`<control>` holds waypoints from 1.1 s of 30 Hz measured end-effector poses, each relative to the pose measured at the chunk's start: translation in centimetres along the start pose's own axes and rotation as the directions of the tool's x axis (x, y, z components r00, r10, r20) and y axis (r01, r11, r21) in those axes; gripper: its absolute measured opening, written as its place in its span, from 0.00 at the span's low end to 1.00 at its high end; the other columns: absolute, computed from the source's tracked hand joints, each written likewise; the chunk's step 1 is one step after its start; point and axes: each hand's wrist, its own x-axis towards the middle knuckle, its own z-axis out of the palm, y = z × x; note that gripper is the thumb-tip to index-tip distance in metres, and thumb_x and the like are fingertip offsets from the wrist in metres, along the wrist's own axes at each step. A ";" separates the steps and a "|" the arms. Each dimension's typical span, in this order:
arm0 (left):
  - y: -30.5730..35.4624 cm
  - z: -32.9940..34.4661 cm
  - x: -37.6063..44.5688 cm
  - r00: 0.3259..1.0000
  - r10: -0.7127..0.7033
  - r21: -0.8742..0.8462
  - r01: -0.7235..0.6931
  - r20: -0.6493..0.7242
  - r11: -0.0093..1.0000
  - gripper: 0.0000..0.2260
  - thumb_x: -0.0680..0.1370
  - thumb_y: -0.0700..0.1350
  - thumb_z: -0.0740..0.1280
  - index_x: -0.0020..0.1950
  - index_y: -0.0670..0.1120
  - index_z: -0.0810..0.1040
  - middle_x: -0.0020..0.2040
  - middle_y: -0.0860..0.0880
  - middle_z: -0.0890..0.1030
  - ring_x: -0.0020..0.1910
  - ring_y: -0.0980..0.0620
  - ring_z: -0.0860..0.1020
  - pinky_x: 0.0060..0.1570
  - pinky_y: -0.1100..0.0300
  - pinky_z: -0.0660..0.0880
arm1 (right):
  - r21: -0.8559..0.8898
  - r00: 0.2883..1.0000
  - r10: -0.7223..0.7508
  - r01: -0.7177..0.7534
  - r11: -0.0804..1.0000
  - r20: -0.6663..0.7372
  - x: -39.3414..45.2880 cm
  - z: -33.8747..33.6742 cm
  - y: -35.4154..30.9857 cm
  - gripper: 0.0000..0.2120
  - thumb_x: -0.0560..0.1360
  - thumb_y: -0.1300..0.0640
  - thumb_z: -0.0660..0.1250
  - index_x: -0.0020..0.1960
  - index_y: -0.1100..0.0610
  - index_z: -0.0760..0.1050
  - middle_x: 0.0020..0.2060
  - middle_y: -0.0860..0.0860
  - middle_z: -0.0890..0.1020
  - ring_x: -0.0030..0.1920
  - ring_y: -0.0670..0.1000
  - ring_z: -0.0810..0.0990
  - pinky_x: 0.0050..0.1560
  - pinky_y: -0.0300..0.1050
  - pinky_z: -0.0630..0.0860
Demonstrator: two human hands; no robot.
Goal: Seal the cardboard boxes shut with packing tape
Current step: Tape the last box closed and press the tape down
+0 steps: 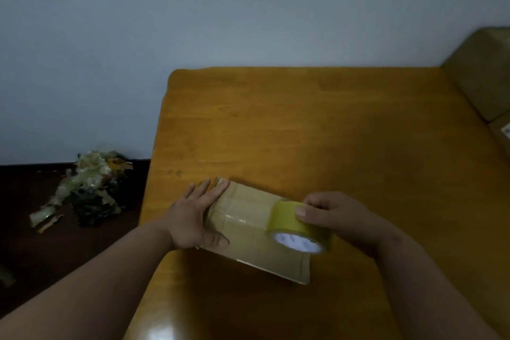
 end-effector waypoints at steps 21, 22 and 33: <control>1.3 0.5 -1.1 0.987 -0.143 0.066 0.148 -0.076 0.987 0.51 0.65 0.63 0.76 0.63 0.78 0.32 0.80 0.56 0.39 0.78 0.45 0.36 0.75 0.37 0.43 | -0.392 0.884 0.446 -0.364 0.845 0.142 -1.1 -3.5 1.1 0.16 0.74 0.51 0.71 0.58 0.58 0.79 0.56 0.55 0.81 0.55 0.54 0.79 0.56 0.48 0.74; 1.3 0.5 -1.0 0.986 -0.147 0.062 0.152 -0.075 0.986 0.51 0.65 0.62 0.76 0.63 0.78 0.32 0.80 0.56 0.39 0.78 0.45 0.36 0.75 0.37 0.43 | -0.430 0.879 0.456 -0.361 0.828 0.138 -0.8 -3.3 1.1 0.17 0.75 0.51 0.70 0.60 0.58 0.78 0.57 0.55 0.80 0.56 0.54 0.79 0.56 0.47 0.74; 5.0 1.0 -2.1 0.973 -0.030 0.370 0.114 -0.227 0.922 0.47 0.72 0.69 0.60 0.73 0.61 0.26 0.76 0.51 0.26 0.75 0.45 0.28 0.74 0.41 0.33 | -0.531 0.890 0.424 -0.281 0.800 0.169 0.4 -2.3 2.4 0.19 0.76 0.49 0.69 0.61 0.60 0.77 0.57 0.55 0.79 0.52 0.51 0.75 0.49 0.42 0.68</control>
